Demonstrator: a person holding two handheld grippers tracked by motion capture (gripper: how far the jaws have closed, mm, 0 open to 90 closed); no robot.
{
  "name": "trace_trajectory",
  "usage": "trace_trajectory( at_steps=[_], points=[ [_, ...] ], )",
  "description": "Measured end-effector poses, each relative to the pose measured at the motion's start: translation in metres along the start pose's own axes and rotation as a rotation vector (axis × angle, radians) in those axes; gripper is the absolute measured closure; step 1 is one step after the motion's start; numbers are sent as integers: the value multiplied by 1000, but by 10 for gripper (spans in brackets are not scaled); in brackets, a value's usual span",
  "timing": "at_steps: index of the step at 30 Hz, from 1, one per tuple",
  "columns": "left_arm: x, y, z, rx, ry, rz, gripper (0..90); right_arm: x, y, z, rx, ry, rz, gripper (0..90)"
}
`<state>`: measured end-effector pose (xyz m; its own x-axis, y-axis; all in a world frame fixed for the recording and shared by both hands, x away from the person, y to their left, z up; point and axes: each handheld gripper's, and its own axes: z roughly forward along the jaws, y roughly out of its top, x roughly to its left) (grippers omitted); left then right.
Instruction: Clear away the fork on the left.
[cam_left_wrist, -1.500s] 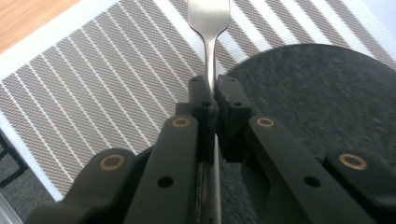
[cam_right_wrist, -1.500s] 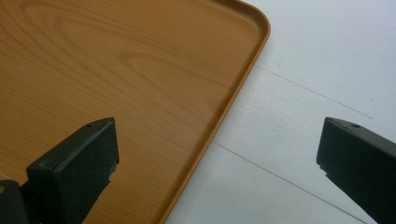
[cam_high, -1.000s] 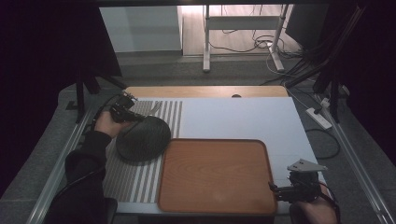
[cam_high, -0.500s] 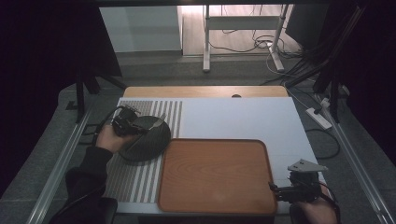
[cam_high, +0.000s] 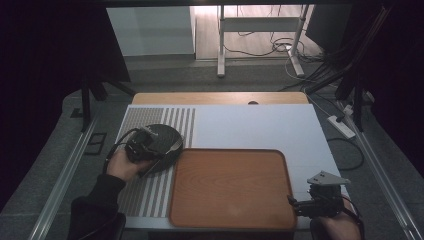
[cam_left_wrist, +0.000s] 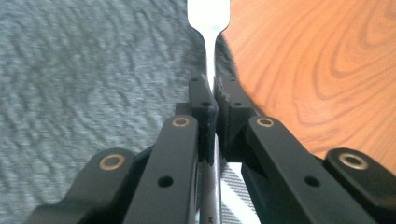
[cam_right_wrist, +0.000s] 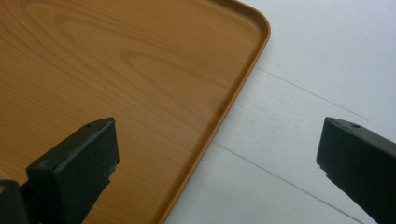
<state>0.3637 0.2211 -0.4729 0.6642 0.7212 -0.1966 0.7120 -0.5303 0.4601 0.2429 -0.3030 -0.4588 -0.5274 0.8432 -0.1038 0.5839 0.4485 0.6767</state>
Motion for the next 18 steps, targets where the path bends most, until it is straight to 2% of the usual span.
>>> trace_trajectory(
  at_steps=[13, 18],
  points=[
    [-52, 0, 18, 25, -47, -32, 852, 0, 0, 0, -3, -1, -5, 0],
    [-74, 7, 26, 37, -57, 4, 852, 0, 0, 0, -2, 0, -5, 0]
  ],
)
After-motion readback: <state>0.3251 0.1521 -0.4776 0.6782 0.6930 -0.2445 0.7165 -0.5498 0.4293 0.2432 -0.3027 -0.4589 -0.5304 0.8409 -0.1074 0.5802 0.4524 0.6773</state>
